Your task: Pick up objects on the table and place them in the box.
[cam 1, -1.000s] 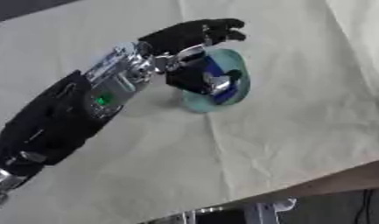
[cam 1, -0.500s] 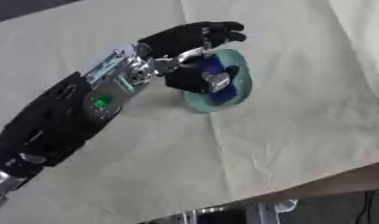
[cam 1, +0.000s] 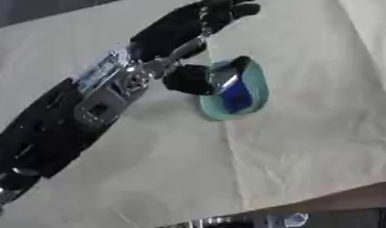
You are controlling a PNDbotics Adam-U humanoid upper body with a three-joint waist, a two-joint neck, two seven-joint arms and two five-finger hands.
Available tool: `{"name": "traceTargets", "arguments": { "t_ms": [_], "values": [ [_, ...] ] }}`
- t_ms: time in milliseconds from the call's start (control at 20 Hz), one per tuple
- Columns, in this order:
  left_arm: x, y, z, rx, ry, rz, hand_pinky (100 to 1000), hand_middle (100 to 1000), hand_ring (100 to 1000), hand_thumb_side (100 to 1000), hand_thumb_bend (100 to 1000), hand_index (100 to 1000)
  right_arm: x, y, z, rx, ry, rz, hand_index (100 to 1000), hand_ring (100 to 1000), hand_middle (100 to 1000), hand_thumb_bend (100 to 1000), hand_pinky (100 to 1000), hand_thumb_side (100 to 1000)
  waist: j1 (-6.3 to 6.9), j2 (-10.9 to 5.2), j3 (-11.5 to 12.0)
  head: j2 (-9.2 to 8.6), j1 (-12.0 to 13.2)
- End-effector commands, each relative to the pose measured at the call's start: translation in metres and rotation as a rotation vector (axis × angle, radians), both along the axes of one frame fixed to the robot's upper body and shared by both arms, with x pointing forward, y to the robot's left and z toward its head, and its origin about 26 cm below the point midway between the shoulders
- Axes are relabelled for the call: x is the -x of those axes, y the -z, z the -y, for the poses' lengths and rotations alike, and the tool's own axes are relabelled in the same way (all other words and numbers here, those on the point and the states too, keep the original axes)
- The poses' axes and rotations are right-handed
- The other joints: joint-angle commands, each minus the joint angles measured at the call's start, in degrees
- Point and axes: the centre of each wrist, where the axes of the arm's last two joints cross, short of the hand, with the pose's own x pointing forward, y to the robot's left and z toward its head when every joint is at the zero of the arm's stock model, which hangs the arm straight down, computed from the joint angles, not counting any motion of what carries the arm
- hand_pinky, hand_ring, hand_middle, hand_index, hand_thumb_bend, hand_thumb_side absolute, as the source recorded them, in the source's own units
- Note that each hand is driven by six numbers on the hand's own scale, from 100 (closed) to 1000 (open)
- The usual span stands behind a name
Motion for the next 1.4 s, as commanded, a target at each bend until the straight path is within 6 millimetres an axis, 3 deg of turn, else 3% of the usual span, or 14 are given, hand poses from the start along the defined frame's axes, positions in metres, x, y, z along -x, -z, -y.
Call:
{"name": "traceTargets", "arguments": {
  "t_ms": [50,400,700,950,1100,1400],
  "values": [
    [0.005,-0.002,-0.011,0.127,0.113,0.087,749,906,908,808,100,1000,0.003,-0.005,0.008,0.022,0.023,0.008,916,914,991,100,850,461,-0.97,-1.07,0.82,-3.26,1.02],
    [0.015,0.031,-0.02,0.356,0.208,0.107,692,875,868,833,101,981,0.003,0.002,0.022,0.026,0.074,-0.02,919,918,995,100,854,452,-1.36,-0.01,3.61,-9.05,2.34],
    [0.025,0.065,-0.004,0.597,0.199,0.049,623,841,823,861,164,967,0.002,0.006,0.029,0.018,0.105,-0.029,917,920,993,100,855,451,-1.9,1.4,5.44,-12.63,4.31],
    [0.026,0.073,0.012,0.687,0.21,0.011,602,830,804,876,190,960,0.001,0.007,0.028,0.002,0.106,-0.028,915,918,992,100,856,446,-3.04,2.86,6.7,-15.14,6.53],
    [0.026,0.073,0.02,0.703,0.231,-0.008,598,827,802,882,196,958,0.0,0.007,0.027,-0.003,0.108,-0.022,915,918,993,100,857,446,-3.58,3.63,6.85,-15.72,7.88],
    [0.028,0.077,0.026,0.691,0.275,-0.03,598,824,801,877,192,949,0.002,0.005,0.026,0.014,0.149,0.03,904,909,982,100,848,454,-3.55,3.49,6.85,-13.65,8.24]
  ]
}}
